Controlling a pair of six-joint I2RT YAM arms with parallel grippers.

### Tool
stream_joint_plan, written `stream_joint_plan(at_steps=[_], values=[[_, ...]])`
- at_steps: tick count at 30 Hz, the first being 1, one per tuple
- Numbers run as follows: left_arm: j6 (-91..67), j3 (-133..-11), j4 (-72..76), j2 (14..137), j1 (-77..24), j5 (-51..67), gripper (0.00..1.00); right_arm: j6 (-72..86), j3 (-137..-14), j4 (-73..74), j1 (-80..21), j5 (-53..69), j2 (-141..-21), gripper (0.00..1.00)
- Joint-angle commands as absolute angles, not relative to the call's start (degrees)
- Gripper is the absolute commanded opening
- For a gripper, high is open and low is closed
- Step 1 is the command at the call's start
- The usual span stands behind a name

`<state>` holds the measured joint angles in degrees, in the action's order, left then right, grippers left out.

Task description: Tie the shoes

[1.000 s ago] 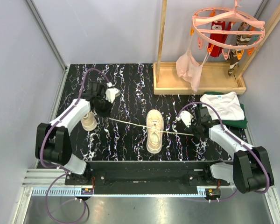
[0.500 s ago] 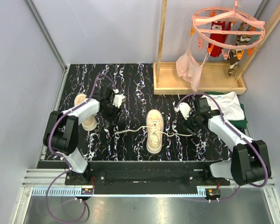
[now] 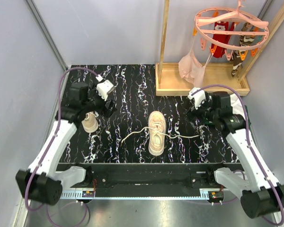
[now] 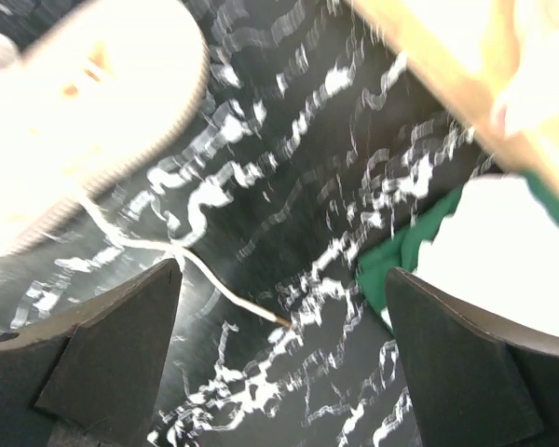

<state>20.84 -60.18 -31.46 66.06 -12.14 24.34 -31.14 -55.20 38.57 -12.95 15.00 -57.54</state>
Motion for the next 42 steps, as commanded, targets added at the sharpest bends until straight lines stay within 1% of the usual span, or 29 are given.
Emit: stream_joint_plan(at_steps=[1, 2, 4, 7, 8, 12, 13, 15, 16, 18, 20, 24, 30, 40, 42], values=[[29.35, -57.13, -26.63, 60.04, -12.57, 36.37, 0.88, -28.48, -56.43, 38.50, -12.74, 25.65, -52.39, 1.00], [30.31, -56.69, -26.80, 59.07, -12.66, 38.47, 0.90, -28.56, -55.56, 38.41, -12.74, 27.06, -51.43, 1.00], [34.35, -54.85, -26.81, 58.62, -12.66, 43.75, 0.99, -30.58, -53.98, 38.50, -12.66, 29.96, -50.89, 1.00], [38.05, -55.10, -29.26, 60.99, -16.60, 43.16, 0.99, -34.80, -53.18, 39.37, -12.66, 31.90, -50.97, 1.00], [40.49, -56.15, -32.05, 63.95, -19.74, 42.63, 0.99, -34.89, -53.26, 39.46, -12.66, 32.08, -52.11, 1.00], [40.52, -57.21, -33.49, 72.14, -26.71, 34.65, 0.86, -37.35, -53.44, 42.27, -12.66, 32.52, -57.47, 1.00], [40.34, -57.39, -33.49, 73.81, -27.59, 34.63, 0.78, -37.35, -53.09, 42.54, -12.66, 32.17, -58.61, 1.00], [39.12, -57.66, -32.17, 78.21, -29.61, 34.63, 0.68, -37.00, -52.82, 42.80, -12.74, 30.86, -62.21, 0.98], [38.42, -57.66, -31.47, 79.61, -30.23, 34.37, 0.60, -36.65, -52.82, 42.98, -12.66, 30.41, -63.36, 0.97], [34.91, -58.18, -27.96, 83.57, -31.46, 33.14, 0.50, -35.95, -52.73, 43.15, -12.74, 30.24, -66.26, 0.95], [31.92, -58.97, -25.24, 86.99, -31.99, 33.13, 0.43, -35.86, -52.30, 43.51, -12.74, 30.32, -68.28, 0.92], [29.62, -60.29, -21.80, 91.14, -32.69, 32.87, 0.37, -35.95, -51.33, 43.24, -12.74, 29.36, -71.01, 0.88], [27.86, -62.75, -20.57, 95.80, -33.13, 35.59, 0.29, -35.07, -51.07, 43.07, -12.74, 28.56, -73.30, 0.86], [27.33, -63.81, -20.21, 98.78, -34.54, 37.35, 0.28, -35.60, -50.45, 42.98, -12.74, 27.77, -73.65, 0.85], [27.33, -63.90, -20.04, 99.14, -34.80, 37.27, 0.25, -35.51, -50.45, 42.89, -12.74, 27.86, -73.56, 0.85]])
